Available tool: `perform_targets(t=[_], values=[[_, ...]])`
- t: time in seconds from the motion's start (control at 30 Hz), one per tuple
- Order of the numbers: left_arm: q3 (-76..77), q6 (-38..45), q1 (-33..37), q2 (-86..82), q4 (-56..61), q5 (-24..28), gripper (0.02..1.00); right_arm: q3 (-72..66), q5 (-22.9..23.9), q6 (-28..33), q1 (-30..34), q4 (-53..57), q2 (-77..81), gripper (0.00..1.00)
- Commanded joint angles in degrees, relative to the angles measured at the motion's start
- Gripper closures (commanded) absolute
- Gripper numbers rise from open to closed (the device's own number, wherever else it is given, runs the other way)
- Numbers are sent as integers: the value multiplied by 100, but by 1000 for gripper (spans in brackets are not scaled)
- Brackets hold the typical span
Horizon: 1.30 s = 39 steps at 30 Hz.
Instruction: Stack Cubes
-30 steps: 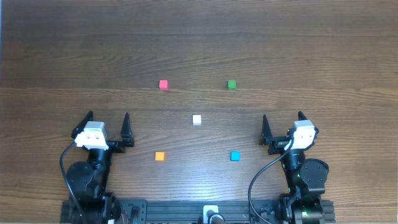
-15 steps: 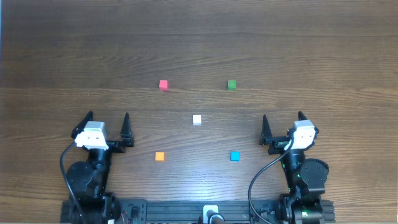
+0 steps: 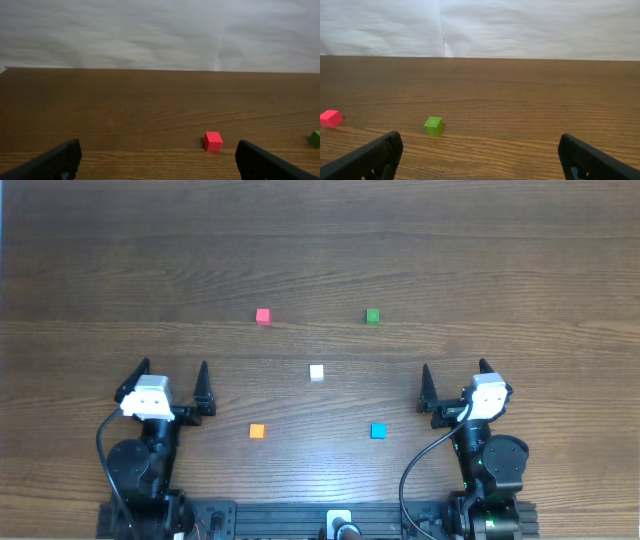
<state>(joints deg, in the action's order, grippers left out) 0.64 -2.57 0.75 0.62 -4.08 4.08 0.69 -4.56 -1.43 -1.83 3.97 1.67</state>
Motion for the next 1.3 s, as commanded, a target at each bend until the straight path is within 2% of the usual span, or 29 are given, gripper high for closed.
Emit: perform_targets(t=[0.03, 0.77, 0.97, 1.13, 1.3], values=[[-31, 66, -17, -28, 0, 79, 18, -37, -13, 2, -9, 4, 22, 9], [-31, 57, -17, -28, 61, 214, 18, -37, -13, 2, -9, 4, 22, 9], [0, -533, -28, 15, 105, 264, 20, -37, -13, 4, -9, 4, 22, 7], [621, -1025, -37, 1078, 269, 667, 20, -37, -13, 2, -9, 4, 22, 7], [1934, -1038, -269, 2876, 262, 907, 20, -37, -13, 4, -9, 4, 22, 7]])
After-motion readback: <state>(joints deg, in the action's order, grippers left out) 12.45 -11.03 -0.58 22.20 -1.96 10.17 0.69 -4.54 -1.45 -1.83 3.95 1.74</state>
